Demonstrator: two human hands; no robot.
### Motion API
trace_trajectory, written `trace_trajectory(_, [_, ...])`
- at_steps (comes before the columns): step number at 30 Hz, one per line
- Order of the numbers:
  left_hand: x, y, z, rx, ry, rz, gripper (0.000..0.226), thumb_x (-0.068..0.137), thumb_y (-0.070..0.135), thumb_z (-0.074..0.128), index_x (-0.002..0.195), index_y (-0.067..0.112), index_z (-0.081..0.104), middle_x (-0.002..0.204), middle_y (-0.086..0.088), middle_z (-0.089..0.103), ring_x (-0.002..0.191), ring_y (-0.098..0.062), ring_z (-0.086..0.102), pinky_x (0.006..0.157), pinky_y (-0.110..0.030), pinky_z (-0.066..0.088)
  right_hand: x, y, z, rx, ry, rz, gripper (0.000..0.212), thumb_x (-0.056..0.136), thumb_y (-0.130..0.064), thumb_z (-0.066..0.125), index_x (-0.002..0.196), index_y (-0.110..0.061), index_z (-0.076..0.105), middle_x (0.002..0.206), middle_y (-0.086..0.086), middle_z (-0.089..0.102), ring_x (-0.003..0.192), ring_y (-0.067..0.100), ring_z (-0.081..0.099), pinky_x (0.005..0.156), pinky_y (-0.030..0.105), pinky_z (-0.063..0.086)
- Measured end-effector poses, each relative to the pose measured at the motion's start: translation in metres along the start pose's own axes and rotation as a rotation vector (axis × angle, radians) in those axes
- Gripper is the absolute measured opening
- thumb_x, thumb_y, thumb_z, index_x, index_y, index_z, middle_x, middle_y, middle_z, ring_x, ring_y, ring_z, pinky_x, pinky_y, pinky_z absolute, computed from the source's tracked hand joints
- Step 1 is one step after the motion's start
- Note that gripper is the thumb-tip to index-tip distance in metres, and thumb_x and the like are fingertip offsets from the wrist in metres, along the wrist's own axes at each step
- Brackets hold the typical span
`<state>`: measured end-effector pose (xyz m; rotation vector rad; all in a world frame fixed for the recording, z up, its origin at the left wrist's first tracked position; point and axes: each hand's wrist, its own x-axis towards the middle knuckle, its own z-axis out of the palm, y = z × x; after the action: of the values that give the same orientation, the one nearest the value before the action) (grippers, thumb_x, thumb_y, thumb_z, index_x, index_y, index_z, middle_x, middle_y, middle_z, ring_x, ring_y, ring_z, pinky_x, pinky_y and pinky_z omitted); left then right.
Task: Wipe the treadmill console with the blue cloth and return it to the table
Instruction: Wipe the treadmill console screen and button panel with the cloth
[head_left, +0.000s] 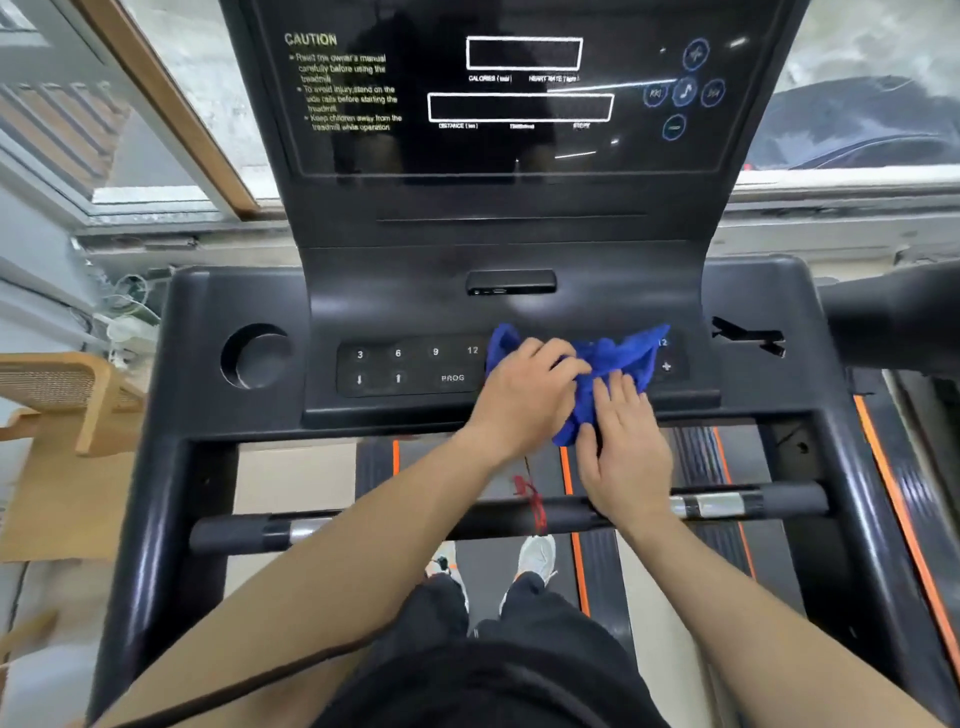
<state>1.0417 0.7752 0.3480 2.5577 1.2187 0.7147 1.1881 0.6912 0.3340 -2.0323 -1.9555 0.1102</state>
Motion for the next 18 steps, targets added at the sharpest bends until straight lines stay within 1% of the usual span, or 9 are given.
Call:
trace_trajectory(3, [-0.049, -0.052, -0.038, -0.018, 0.125, -0.14, 0.023, 0.091, 0.017, 0.056, 0.106, 0.012, 0.073, 0.107, -0.007, 0.066, 0.091, -0.029, 0.06, 0.087, -0.041, 0.05, 0.014, -0.07, 0.015, 0.0, -0.058, -0.147, 0.053, 0.087, -0.026, 0.047, 0.129, 0.004, 0.062, 0.137, 0.027, 0.059, 0.128, 0.042, 0.055, 0.11, 0.051, 0.042])
trace_trajectory(6, [-0.093, -0.099, -0.076, 0.052, 0.242, -0.381, 0.022, 0.092, 0.012, 0.057, 0.107, 0.011, 0.073, 0.109, -0.008, 0.065, 0.095, -0.028, 0.058, 0.092, -0.035, 0.046, 0.038, -0.153, 0.033, 0.021, -0.102, -0.268, 0.054, 0.085, -0.03, 0.05, 0.125, 0.002, 0.066, 0.131, 0.026, 0.063, 0.121, 0.04, 0.062, 0.107, 0.047, 0.046])
trace_trajectory(9, [-0.123, -0.116, -0.098, 0.104, 0.273, -0.55, 0.022, 0.092, 0.005, 0.061, 0.11, 0.01, 0.073, 0.113, -0.009, 0.065, 0.1, -0.029, 0.058, 0.094, -0.032, 0.043, 0.039, -0.201, 0.044, 0.012, -0.162, -0.367, 0.057, 0.086, -0.033, 0.047, 0.128, 0.001, 0.065, 0.133, 0.025, 0.063, 0.124, 0.038, 0.061, 0.109, 0.046, 0.044])
trace_trajectory(11, [-0.13, -0.112, -0.099, 0.13, 0.276, -0.603, 0.024, 0.094, 0.008, 0.057, 0.111, 0.009, 0.073, 0.114, -0.008, 0.066, 0.102, -0.03, 0.057, 0.094, -0.034, 0.045, 0.034, -0.201, 0.044, -0.016, -0.179, -0.45, 0.058, 0.087, -0.033, 0.047, 0.13, 0.001, 0.063, 0.135, 0.025, 0.061, 0.126, 0.037, 0.059, 0.112, 0.046, 0.042])
trace_trajectory(14, [-0.12, -0.093, -0.088, 0.147, 0.297, -0.601, 0.03, 0.093, 0.015, 0.049, 0.106, 0.008, 0.074, 0.111, -0.008, 0.069, 0.096, -0.031, 0.059, 0.091, -0.03, 0.042, 0.034, -0.168, 0.035, -0.063, -0.163, -0.563, 0.056, 0.087, -0.033, 0.049, 0.13, -0.001, 0.064, 0.135, 0.022, 0.062, 0.127, 0.033, 0.059, 0.113, 0.045, 0.04])
trace_trajectory(16, [-0.102, -0.078, -0.074, 0.117, 0.281, -0.558, 0.03, 0.093, 0.017, 0.049, 0.106, 0.01, 0.075, 0.111, -0.007, 0.07, 0.094, -0.031, 0.06, 0.089, -0.03, 0.043, 0.041, -0.134, 0.026, -0.091, -0.14, -0.565, 0.054, 0.088, -0.033, 0.05, 0.13, -0.003, 0.065, 0.136, 0.019, 0.063, 0.127, 0.031, 0.06, 0.114, 0.045, 0.039])
trace_trajectory(18, [-0.076, -0.061, -0.057, 0.078, 0.231, -0.521, 0.03, 0.094, 0.019, 0.05, 0.109, 0.012, 0.075, 0.114, -0.005, 0.069, 0.096, -0.03, 0.06, 0.089, -0.033, 0.046, 0.052, -0.094, 0.015, -0.118, -0.109, -0.507, 0.052, 0.091, -0.034, 0.047, 0.13, -0.004, 0.065, 0.137, 0.017, 0.063, 0.126, 0.03, 0.06, 0.114, 0.046, 0.037])
